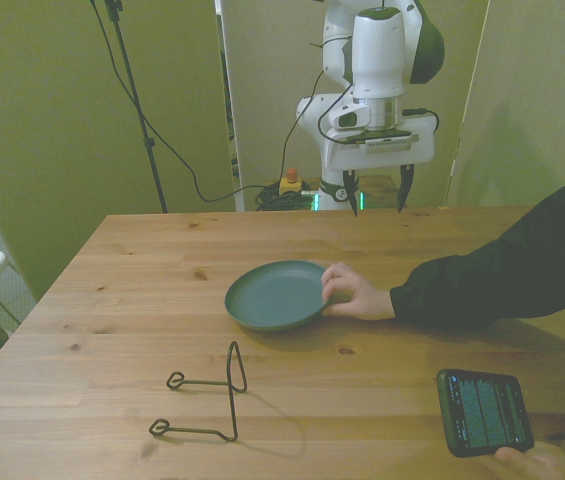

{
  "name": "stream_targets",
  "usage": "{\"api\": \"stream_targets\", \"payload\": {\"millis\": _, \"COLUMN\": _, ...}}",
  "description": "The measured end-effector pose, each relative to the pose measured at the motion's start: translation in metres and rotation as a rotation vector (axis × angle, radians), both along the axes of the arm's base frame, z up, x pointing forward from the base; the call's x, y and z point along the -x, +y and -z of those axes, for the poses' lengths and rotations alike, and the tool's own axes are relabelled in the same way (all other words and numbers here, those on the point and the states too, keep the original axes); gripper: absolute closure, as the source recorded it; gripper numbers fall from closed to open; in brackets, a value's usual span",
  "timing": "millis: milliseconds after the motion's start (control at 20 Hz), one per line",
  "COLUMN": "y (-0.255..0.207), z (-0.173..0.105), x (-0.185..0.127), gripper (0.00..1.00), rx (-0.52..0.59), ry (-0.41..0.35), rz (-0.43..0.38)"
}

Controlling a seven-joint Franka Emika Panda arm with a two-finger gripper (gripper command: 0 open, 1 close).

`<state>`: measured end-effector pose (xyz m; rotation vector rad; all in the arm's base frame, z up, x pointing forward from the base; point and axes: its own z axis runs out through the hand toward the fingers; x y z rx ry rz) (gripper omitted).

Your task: Load the plate

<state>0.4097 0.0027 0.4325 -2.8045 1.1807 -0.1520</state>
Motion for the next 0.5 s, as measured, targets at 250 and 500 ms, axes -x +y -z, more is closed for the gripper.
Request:
{"api": "stream_targets", "payload": {"millis": 250, "y": -0.005, "z": 0.001, "x": -0.007, "gripper": 0.00, "rx": 0.017, "ry": -0.029, "rz": 0.002}}
{"api": "stream_targets", "payload": {"millis": 500, "y": -0.025, "z": 0.012, "x": -0.033, "gripper": 0.00, "rx": 0.062, "ry": -0.058, "rz": 0.020}}
